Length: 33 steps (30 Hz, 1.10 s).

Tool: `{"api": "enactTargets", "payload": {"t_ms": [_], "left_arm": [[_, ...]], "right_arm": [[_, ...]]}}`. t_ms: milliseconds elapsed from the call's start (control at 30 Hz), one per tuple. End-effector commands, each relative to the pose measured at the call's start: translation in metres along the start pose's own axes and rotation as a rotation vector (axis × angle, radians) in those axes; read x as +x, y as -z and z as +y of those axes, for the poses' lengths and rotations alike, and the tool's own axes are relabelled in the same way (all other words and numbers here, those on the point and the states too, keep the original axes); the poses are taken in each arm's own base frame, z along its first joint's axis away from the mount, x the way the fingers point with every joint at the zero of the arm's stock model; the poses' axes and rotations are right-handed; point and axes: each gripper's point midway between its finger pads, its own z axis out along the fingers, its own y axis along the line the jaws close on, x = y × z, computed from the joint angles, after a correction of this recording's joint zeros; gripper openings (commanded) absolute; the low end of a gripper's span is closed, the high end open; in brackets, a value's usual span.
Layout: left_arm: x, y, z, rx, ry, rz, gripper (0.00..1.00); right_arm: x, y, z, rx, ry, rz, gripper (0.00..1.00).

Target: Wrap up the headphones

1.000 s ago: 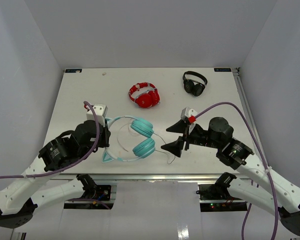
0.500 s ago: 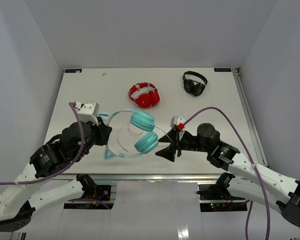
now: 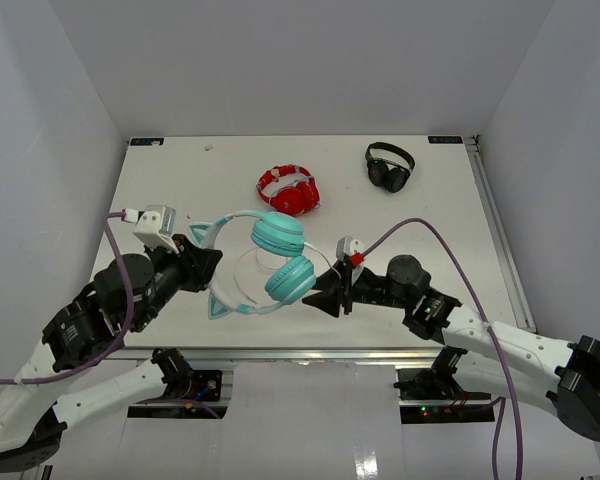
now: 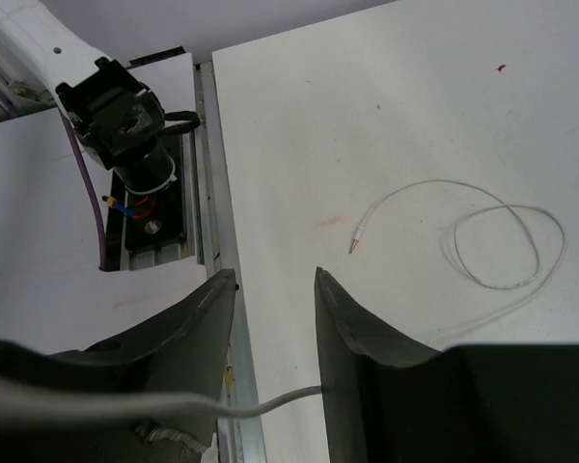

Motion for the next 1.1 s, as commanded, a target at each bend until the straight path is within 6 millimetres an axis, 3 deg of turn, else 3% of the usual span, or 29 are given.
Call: {"api": "enactTargets", "payload": {"t_ms": [0, 267, 467, 533, 833, 1067], "left_arm": [[-0.026, 0.011, -0.024, 0.136, 0.129, -0.104, 0.00], [-0.015, 0.010, -0.045, 0.260, 0.159, -0.079, 0.00], [-0.012, 0.014, -0.063, 0.368, 0.193, -0.074, 0.00], [-0.010, 0.019, -0.071, 0.422, 0.197, -0.065, 0.00], [0.008, 0.032, -0.106, 0.644, 0.183, 0.012, 0.00], [0.044, 0.039, -0.117, 0.772, 0.102, 0.127, 0.00]], "right_arm": [[-0.036, -0.002, 0.014, -0.064, 0.036, -0.166, 0.44], [-0.040, -0.021, 0.015, -0.100, 0.017, -0.183, 0.36], [-0.048, -0.034, 0.009, -0.098, 0.026, -0.217, 0.21], [-0.050, -0.039, 0.008, -0.104, 0.021, -0.215, 0.08], [-0.048, -0.057, 0.007, -0.141, -0.016, -0.213, 0.08], [-0.061, -0.066, -0.037, 0.092, -0.069, -0.268, 0.08]]}}
